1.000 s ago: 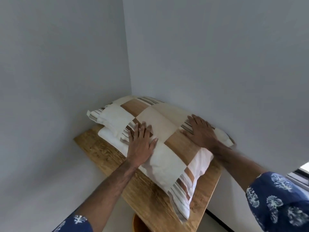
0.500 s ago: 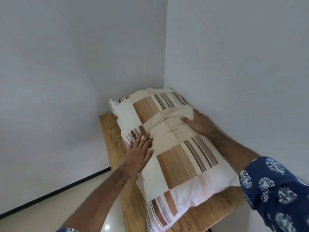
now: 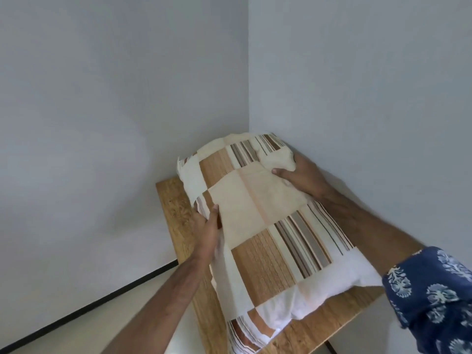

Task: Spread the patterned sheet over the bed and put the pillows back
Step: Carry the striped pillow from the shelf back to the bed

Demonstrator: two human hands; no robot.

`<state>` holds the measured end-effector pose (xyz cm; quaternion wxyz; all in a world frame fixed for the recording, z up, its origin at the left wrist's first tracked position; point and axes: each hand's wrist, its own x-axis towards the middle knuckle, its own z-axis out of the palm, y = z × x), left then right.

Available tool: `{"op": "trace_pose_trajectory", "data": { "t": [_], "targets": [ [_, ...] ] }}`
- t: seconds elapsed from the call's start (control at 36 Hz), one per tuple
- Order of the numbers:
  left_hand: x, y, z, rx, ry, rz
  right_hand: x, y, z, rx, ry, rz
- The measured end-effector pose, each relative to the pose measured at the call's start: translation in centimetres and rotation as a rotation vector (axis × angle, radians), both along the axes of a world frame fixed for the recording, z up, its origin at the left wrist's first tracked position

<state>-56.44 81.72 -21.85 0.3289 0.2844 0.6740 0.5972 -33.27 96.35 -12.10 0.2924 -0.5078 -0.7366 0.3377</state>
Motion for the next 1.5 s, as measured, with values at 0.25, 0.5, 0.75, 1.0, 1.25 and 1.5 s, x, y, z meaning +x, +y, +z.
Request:
{"op": "trace_pose_trajectory", "data": {
  "t": [0.25,0.5,0.75,1.0,1.25,1.5],
  "targets": [
    [-1.3,-1.8,3.2,0.068,-0.099,-0.129,0.2,-9.9,5.6,0.143,0.001,-0.253],
    [2.7,-7.9,8.9,0.301,-0.128,-0.297,2.5,-25.5,11.4,0.262,0.055,-0.553],
    [12.9,-15.2,14.2,0.621,-0.182,-0.774,9.3,-44.9,14.7,0.491,0.104,-0.899],
    [25.8,-29.5,16.4,0.734,-0.199,-1.276,13.2,-68.6,12.7,0.559,0.142,-1.317],
    [33.3,-43.2,14.9,0.762,-0.198,-1.756,12.3,-86.9,8.6,0.524,0.217,-1.707],
    [42.4,-51.5,12.9,0.83,-0.211,-2.274,12.1,-95.8,2.7,0.773,1.043,-1.969]
  ]
}}
